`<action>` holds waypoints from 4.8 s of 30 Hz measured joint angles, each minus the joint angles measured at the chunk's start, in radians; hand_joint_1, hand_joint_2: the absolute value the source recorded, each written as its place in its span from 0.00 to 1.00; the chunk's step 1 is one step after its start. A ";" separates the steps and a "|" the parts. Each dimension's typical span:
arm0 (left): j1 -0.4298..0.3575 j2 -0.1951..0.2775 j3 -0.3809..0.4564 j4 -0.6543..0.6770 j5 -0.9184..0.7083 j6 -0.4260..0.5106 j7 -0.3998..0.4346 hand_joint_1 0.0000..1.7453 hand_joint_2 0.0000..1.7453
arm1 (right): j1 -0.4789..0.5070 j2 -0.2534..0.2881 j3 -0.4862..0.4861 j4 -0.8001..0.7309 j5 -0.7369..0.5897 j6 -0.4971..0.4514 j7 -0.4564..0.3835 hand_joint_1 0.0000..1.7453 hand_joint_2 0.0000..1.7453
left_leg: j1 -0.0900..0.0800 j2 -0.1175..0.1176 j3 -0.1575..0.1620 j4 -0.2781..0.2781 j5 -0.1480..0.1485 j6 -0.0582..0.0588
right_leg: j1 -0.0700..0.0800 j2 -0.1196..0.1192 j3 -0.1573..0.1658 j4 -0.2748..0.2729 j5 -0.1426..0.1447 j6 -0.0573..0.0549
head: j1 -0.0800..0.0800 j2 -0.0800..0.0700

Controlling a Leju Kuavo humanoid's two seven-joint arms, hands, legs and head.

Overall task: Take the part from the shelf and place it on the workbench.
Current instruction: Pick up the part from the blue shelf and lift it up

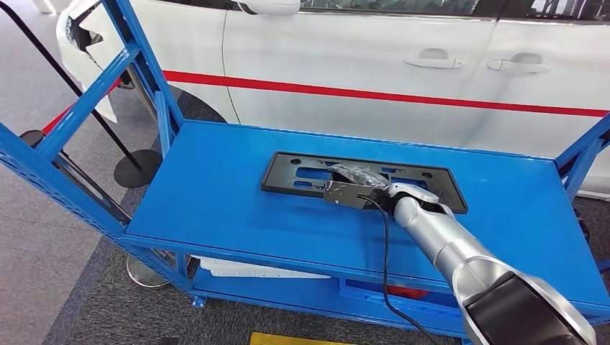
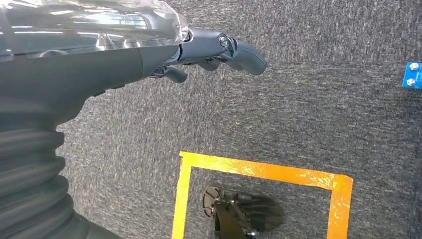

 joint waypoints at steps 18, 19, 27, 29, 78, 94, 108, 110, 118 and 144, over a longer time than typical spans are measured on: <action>0.003 0.001 0.002 0.000 0.017 0.020 -0.001 0.00 1.00 | -0.010 0.044 0.069 0.019 0.225 -0.454 -0.010 0.00 0.00 | 0.000 0.000 -0.001 0.000 0.000 -0.001 | -0.001 0.000 0.000 0.000 0.000 0.000 | 0.000 0.000; 0.004 0.001 0.002 0.000 0.018 0.023 -0.001 0.00 1.00 | -0.007 0.045 0.089 0.019 0.262 -0.511 0.004 0.00 0.00 | 0.000 0.000 -0.001 0.000 0.000 -0.001 | -0.001 0.000 0.000 0.000 0.000 0.000 | 0.000 0.000; 0.007 0.001 0.003 0.000 0.019 0.031 -0.001 0.00 1.00 | 0.024 0.056 0.148 0.021 0.307 -0.604 0.023 0.00 0.00 | 0.000 -0.001 -0.001 0.000 0.000 -0.001 | -0.001 -0.001 0.000 0.000 0.000 -0.001 | 0.000 0.000; 0.007 0.001 0.003 0.000 0.020 0.032 -0.001 0.00 1.00 | 0.026 0.058 0.150 0.022 0.303 -0.598 0.020 0.00 0.00 | 0.000 0.000 -0.001 0.000 0.000 -0.001 | -0.001 -0.001 0.000 0.000 0.000 -0.001 | 0.000 0.000; 0.002 -0.006 0.005 0.000 0.041 -0.013 -0.191 0.00 1.00 | 0.228 0.099 0.024 -0.029 0.052 -0.518 -0.223 0.00 0.00 | 0.000 0.000 -0.001 0.000 -0.001 -0.001 | -0.001 0.000 -0.001 0.000 -0.001 -0.001 | 0.000 0.000; -0.015 0.001 0.029 0.000 0.059 -0.074 -0.224 0.00 1.00 | 0.156 0.021 0.016 -0.160 0.222 -0.601 -0.115 0.00 0.00 | -0.001 0.000 -0.002 0.001 -0.001 -0.001 | -0.001 0.000 -0.001 0.000 -0.001 -0.001 | 0.000 0.000; -0.009 0.001 0.023 0.000 0.031 -0.088 -0.195 0.00 1.00 | -0.077 -0.071 0.010 -0.266 0.177 -0.431 -0.048 0.00 1.00 | -0.001 0.000 -0.003 0.001 -0.001 -0.001 | -0.001 0.000 -0.002 0.000 -0.001 -0.001 | 0.000 0.000; -0.009 0.001 0.021 0.000 0.028 -0.083 -0.190 0.00 1.00 | -0.076 -0.071 0.012 -0.262 0.177 -0.441 -0.051 0.00 1.00 | -0.001 0.000 -0.003 0.001 -0.001 -0.001 | -0.001 0.000 -0.002 0.000 -0.001 -0.001 | 0.000 0.000; -0.004 0.001 0.019 0.000 0.039 -0.071 -0.192 0.00 0.00 | -0.065 -0.055 0.023 -0.243 0.176 -0.452 -0.061 0.00 1.00 | -0.001 -0.001 -0.003 0.001 -0.001 -0.001 | -0.001 -0.001 -0.002 0.000 -0.001 -0.001 | 0.000 0.000; 0.014 0.004 0.017 0.000 0.059 0.000 -0.138 0.00 0.00 | -0.074 -0.050 0.122 -0.194 0.149 -0.140 -0.126 0.00 1.00 | -0.001 -0.001 -0.003 0.001 -0.001 -0.001 | -0.001 -0.001 -0.002 0.000 -0.001 -0.001 | 0.000 0.000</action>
